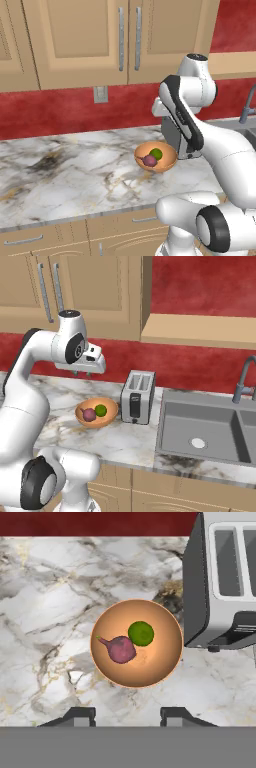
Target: Dump the lime and onion from the bowl so the bowl can be washed. Place the bowl in the sink after clearing the leftovers.
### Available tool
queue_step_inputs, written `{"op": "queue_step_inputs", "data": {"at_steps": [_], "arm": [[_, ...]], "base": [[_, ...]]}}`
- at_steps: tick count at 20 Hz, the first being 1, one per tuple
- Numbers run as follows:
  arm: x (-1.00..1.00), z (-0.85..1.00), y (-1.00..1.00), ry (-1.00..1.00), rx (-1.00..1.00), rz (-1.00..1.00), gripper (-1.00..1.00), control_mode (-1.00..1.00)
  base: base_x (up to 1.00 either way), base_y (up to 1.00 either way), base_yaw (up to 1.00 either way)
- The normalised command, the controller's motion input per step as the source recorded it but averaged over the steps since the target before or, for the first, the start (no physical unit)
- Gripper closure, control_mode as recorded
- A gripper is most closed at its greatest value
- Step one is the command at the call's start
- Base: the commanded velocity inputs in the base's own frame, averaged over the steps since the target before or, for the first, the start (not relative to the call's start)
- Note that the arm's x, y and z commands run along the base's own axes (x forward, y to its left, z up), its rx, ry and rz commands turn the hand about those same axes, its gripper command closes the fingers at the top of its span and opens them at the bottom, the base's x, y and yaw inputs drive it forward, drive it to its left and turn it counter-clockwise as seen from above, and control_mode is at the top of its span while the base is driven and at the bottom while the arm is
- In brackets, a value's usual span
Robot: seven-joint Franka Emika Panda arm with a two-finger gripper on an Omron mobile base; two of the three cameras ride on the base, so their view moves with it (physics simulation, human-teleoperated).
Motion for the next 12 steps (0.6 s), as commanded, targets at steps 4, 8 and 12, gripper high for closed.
{"op": "queue_step_inputs", "data": {"at_steps": [4, 8, 12], "arm": [[-0.35, -0.06, -0.06, 0.00, 0.03, -0.01, -1.00, -1.00], [-0.46, -0.27, -0.14, 0.00, 0.06, -0.12, -1.00, -1.00], [-0.17, -0.52, -0.06, 0.08, 0.01, -0.18, -1.00, -1.00]], "base": [[0.00, 0.00, 0.00], [0.00, 0.00, 0.00], [0.00, 0.00, 0.00]]}}
